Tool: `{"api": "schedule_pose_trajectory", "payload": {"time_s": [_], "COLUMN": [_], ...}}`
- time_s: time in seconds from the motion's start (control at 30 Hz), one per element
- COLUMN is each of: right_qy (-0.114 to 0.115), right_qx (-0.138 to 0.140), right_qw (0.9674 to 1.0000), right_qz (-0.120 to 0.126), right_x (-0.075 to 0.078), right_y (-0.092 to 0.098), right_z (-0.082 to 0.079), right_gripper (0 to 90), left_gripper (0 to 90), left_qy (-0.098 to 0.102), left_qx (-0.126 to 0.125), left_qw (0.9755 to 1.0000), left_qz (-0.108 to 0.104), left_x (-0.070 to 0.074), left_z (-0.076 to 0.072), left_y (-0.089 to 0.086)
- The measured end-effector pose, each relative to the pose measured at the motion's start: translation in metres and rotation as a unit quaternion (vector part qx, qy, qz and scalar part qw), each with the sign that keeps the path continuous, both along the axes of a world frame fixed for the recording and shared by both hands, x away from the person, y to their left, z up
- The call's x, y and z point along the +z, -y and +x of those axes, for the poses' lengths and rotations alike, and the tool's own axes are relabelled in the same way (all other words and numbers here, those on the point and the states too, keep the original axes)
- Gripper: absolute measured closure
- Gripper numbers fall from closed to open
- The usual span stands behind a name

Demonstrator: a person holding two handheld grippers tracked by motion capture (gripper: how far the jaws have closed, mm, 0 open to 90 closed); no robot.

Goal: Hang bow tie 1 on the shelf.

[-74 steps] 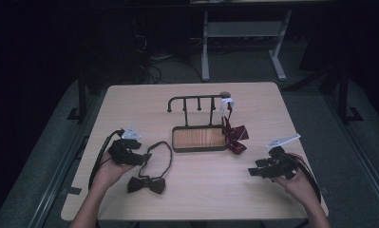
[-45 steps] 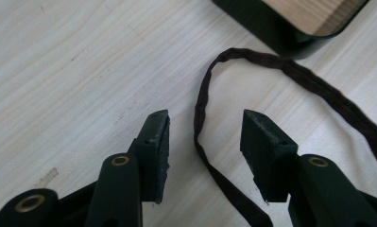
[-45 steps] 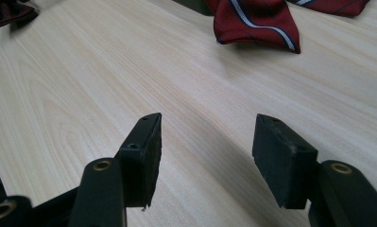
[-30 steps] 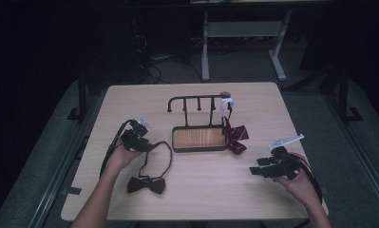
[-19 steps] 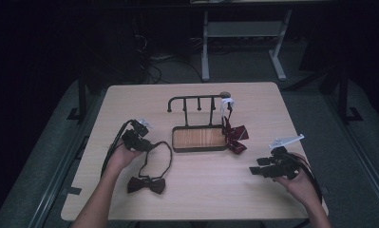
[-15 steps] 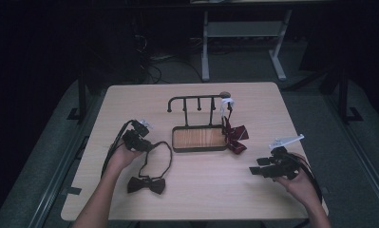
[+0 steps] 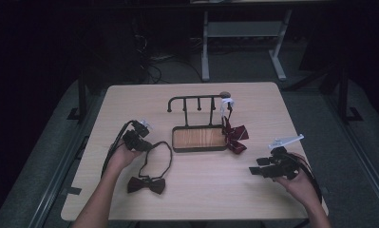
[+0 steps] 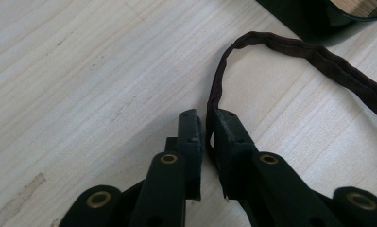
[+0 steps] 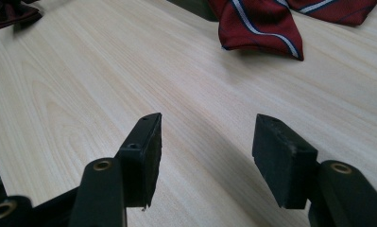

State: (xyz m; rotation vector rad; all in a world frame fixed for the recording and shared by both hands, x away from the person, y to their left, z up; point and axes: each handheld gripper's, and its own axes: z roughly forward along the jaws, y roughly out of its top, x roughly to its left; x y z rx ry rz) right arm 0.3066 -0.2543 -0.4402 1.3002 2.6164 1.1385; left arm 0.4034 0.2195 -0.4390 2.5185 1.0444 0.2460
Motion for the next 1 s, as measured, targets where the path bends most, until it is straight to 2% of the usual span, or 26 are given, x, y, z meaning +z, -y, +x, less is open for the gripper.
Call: {"api": "schedule_pose_trajectory", "payload": {"time_s": [0.53, 0.97, 1.0], "right_qy": [0.000, -0.004, -0.004], "right_qx": [-0.003, -0.010, -0.012], "right_qw": [1.0000, 0.9999, 0.9999], "right_qz": [0.004, 0.011, 0.011], "right_x": [0.000, -0.003, -0.003], "right_y": [0.001, 0.007, 0.007], "right_z": [0.000, 0.001, 0.001], "right_gripper": [43.0, 43.1, 43.2], "left_gripper": [89.5, 89.5, 89.5], "left_qy": [-0.015, -0.013, -0.013], "left_qx": [-0.011, -0.031, -0.024], "left_qw": [0.9998, 0.9993, 0.9993], "left_qz": [0.004, -0.016, -0.024], "left_x": [-0.002, 0.009, 0.009], "left_z": [0.000, -0.007, -0.008], "left_y": [0.000, -0.005, -0.004]}}
